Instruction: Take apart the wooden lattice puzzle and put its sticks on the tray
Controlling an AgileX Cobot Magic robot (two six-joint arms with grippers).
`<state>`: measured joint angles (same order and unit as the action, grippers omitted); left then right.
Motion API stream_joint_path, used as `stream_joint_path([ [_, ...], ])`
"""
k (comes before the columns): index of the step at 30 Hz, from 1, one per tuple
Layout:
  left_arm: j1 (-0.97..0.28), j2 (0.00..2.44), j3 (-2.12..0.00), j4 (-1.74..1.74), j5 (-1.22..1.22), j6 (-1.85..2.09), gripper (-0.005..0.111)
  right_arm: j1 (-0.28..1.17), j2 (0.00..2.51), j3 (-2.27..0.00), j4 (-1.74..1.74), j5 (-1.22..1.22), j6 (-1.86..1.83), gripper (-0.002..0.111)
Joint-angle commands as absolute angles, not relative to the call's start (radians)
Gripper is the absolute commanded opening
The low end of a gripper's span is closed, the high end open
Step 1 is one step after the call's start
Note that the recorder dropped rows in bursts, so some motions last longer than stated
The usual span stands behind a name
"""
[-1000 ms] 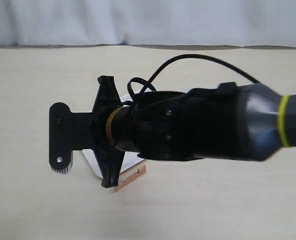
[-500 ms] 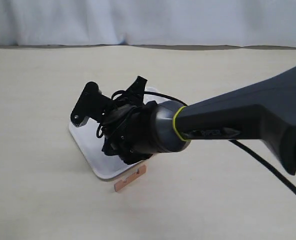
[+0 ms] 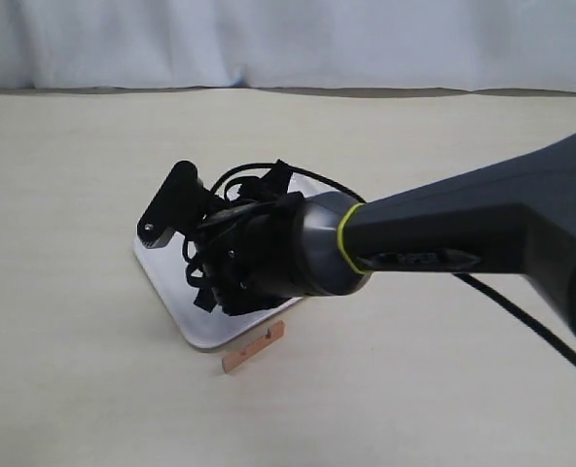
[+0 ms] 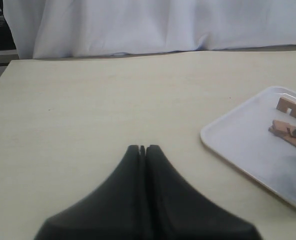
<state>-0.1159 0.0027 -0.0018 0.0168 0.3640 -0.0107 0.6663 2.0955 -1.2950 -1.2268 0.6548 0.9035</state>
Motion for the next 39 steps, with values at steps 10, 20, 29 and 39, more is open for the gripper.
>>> stream_joint_path([
  [10, -0.117, 0.000, 0.000, 0.018, 0.353, -0.005, 0.000, 0.672, 1.882, -1.302, -0.191, 0.790, -0.507, 0.061],
  [20, -0.117, 0.000, 0.000, 0.018, 0.353, -0.005, 0.000, 0.672, 1.944, -1.301, -0.200, 0.820, -0.622, 0.061],
  [29, -0.117, 0.000, 0.000, 0.018, 0.353, -0.005, 0.000, 0.672, 2.022, -1.301, -0.223, 0.817, -0.661, 0.057],
  [39, -0.117, 0.000, 0.000, 0.018, 0.353, -0.005, 0.000, 0.672, 2.055, -1.301, -0.252, 0.813, -0.658, 0.037],
])
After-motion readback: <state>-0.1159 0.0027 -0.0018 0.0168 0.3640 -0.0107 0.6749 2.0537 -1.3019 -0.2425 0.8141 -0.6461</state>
